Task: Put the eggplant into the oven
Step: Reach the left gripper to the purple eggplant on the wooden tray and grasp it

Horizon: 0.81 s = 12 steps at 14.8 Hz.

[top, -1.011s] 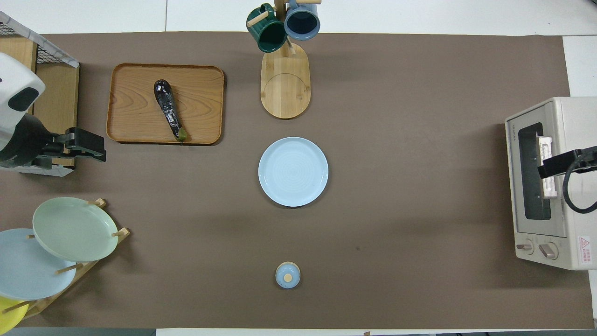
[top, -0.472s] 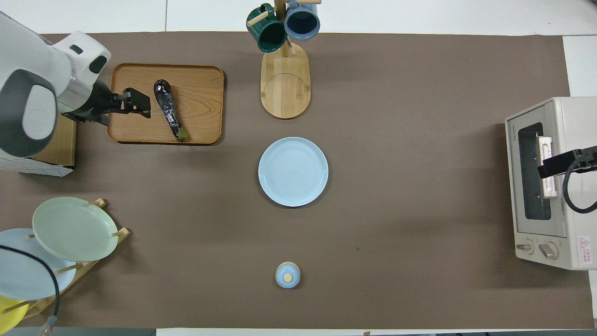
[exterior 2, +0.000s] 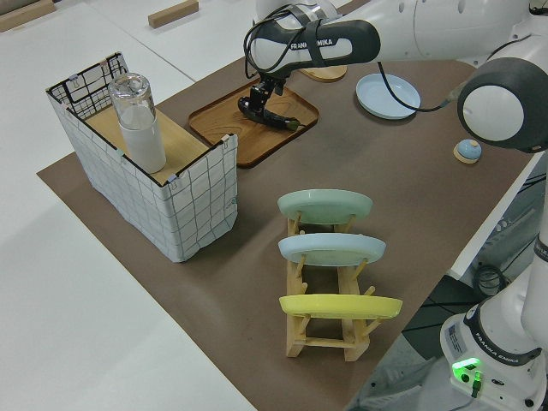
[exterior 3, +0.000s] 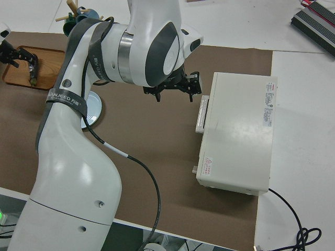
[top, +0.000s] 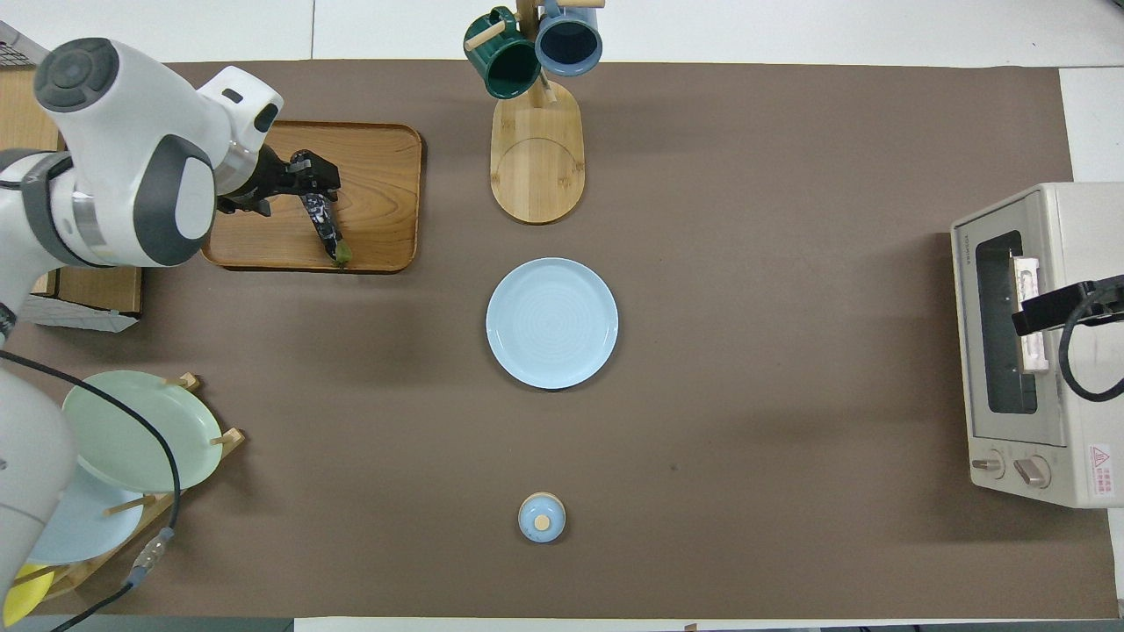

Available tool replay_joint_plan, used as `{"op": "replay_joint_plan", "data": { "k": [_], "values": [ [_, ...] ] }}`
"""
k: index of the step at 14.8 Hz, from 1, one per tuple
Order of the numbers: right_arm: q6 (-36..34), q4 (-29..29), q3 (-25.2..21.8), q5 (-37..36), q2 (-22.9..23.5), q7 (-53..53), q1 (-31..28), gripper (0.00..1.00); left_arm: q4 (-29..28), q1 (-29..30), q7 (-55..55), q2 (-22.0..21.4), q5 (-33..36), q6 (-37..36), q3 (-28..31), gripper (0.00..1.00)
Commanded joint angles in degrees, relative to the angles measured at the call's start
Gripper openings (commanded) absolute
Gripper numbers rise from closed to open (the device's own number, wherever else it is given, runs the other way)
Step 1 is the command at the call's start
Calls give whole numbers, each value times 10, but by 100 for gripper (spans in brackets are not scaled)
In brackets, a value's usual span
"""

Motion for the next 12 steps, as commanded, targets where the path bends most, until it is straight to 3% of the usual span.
{"op": "replay_joint_plan", "data": {
  "k": [1, 4, 6, 9, 12],
  "values": [
    [-5, -3, 2, 13, -7, 8, -4, 100, -37, 2, -13, -2, 35, 51, 4, 100],
    [-5, -3, 2, 14, -7, 8, -4, 100, -70, -3, -51, -9, 36, 93, 4, 100],
    [-5, -3, 2, 13, -7, 8, -4, 100, -68, -5, -52, -9, 36, 88, 3, 90],
    [-5, -3, 2, 13, -7, 8, -4, 100, -53, -5, -52, -9, 37, 65, 3, 48],
    [-5, -3, 2, 13, -7, 8, -4, 100, -24, -12, -53, -7, 38, 20, 4, 26]
  ]
}}
